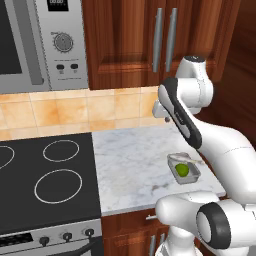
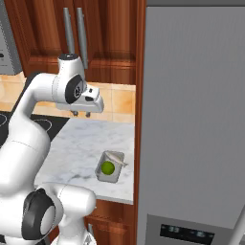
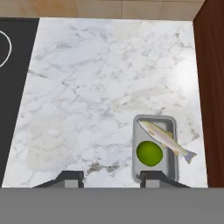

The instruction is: Place the tupperware on the second highest shelf of the fridge. Make space for the tupperware among the existing items by rearranging them on the shelves if needed. Close the fridge door when finished.

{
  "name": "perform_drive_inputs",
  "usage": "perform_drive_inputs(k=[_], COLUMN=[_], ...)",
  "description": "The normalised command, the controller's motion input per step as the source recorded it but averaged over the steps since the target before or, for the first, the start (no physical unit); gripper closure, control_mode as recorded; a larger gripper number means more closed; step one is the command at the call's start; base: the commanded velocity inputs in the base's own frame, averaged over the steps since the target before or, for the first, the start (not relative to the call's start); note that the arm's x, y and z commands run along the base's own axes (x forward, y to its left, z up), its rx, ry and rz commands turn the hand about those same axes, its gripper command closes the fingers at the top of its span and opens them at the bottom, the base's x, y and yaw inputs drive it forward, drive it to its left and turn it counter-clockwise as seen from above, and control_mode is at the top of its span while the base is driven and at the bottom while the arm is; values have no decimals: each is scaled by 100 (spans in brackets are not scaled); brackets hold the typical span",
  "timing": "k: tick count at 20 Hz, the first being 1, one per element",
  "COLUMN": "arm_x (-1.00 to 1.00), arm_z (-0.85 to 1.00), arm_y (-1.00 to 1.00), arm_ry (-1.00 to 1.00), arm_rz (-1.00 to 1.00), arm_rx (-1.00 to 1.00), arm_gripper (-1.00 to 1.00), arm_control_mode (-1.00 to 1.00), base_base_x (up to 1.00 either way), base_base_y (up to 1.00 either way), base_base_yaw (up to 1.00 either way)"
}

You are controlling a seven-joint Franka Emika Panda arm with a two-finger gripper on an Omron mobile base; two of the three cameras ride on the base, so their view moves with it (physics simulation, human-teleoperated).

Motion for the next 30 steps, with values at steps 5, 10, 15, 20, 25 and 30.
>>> perform_drive_inputs(k=[5,10,15,20,25,30], arm_x=[0,0,0,4,8,23], arm_z=[-30,-85,-81,-75,-68,-49], arm_y=[2,-8,-21,-17,-20,-11], arm_ry=[-3,-1,0,0,0,0], arm_rz=[-4,-4,-2,-1,-1,0], arm_rx=[0,0,0,0,0,0], arm_gripper=[-100,-100,-100,-100,-100,-100], arm_control_mode=[-100,-100,-100,-100,-100,-100], base_base_x=[0,0,0,0,0,0], base_base_y=[0,0,0,0,0,0], base_base_yaw=[0,0,0,0,0,0])
